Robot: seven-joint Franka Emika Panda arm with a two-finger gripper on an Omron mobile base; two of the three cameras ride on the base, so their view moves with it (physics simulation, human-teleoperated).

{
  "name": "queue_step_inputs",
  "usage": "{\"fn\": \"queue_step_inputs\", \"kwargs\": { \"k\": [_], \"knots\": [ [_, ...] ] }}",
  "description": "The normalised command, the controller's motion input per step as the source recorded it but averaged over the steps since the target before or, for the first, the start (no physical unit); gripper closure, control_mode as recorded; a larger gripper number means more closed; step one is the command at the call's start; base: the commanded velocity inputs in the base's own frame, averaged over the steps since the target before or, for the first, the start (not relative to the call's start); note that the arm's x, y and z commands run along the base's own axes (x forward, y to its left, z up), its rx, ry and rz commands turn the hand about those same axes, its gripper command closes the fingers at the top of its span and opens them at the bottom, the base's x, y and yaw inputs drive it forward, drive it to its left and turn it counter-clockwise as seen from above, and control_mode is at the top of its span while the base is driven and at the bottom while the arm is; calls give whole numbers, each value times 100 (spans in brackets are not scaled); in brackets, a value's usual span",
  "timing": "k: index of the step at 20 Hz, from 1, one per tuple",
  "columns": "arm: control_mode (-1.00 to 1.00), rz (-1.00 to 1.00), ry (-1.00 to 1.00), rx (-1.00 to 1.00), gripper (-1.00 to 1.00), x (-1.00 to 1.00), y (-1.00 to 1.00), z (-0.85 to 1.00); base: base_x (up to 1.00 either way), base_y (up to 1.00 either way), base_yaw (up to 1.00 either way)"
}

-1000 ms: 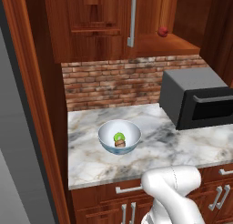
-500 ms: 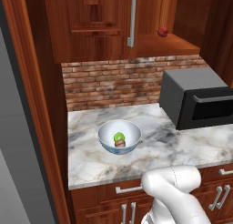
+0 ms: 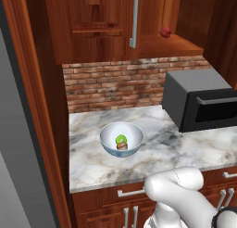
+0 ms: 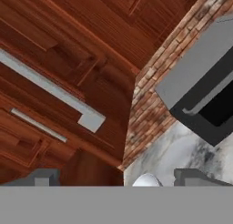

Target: Open the cabinet. Pick the tangerine and kiwi from the cabinet and place them into the bowl. Then close the cabinet.

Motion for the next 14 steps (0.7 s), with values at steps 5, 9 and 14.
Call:
{"fn": "queue_step_inputs", "kwargs": {
  "k": [5, 9, 14],
  "knots": [
    [-100, 22, -19, 0, -100, 100, 0, -11, 0, 0, 0],
    [-100, 30, -22, 0, -100, 100, 0, -13, 0, 0, 0],
    [-100, 32, -20, 0, -100, 100, 6, -9, 0, 0, 0]
  ]
}}
